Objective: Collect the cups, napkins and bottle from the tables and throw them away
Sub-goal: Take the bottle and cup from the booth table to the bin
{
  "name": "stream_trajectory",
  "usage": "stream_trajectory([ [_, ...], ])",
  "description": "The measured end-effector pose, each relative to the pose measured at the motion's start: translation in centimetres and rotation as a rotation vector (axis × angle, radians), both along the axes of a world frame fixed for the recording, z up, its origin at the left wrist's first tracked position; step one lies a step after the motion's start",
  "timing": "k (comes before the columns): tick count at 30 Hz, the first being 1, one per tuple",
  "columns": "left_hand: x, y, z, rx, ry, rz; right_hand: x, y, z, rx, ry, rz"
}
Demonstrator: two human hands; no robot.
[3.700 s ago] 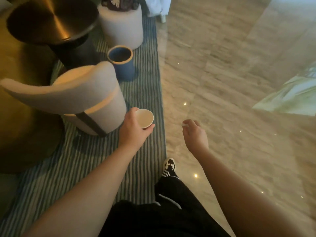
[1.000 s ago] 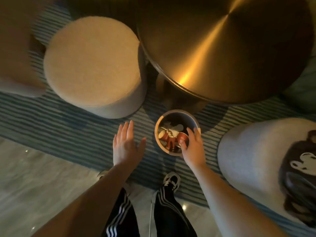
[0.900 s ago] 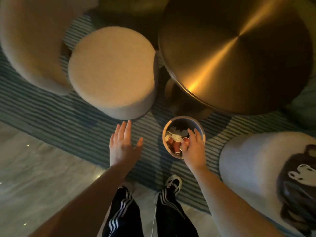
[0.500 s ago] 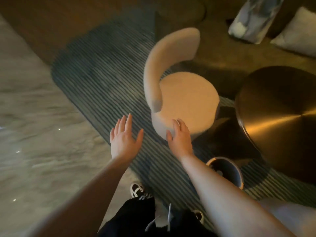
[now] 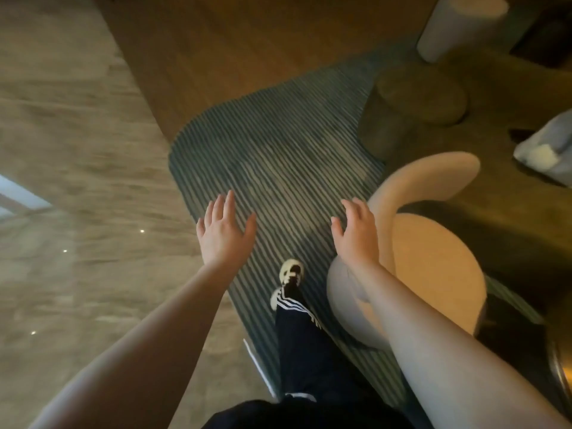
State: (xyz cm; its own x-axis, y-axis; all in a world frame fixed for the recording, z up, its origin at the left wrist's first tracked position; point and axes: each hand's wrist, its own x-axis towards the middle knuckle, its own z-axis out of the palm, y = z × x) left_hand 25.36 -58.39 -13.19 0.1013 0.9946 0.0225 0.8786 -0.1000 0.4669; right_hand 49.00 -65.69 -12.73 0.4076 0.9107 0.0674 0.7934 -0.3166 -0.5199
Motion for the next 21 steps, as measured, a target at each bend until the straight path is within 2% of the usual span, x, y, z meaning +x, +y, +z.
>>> stream_trajectory([
  [5,3.8,14.6,-1.6,-0.047,0.015,-0.023,4.1,13.4,-2.5,-0.029,0.017,-0.005],
  [9,8.1,29.8,0.4,-0.058,0.059,-0.035,9.0,27.1,-2.4,-0.098,0.056,0.024],
  [15,15.5,45.6,2.8,-0.033,0.084,-0.087,15.1,42.7,0.2,-0.069,0.046,-0.035],
  [21,23.6,59.9,2.0,-0.018,0.099,-0.15,22.9,55.9,1.1,-0.062,0.067,-0.099],
])
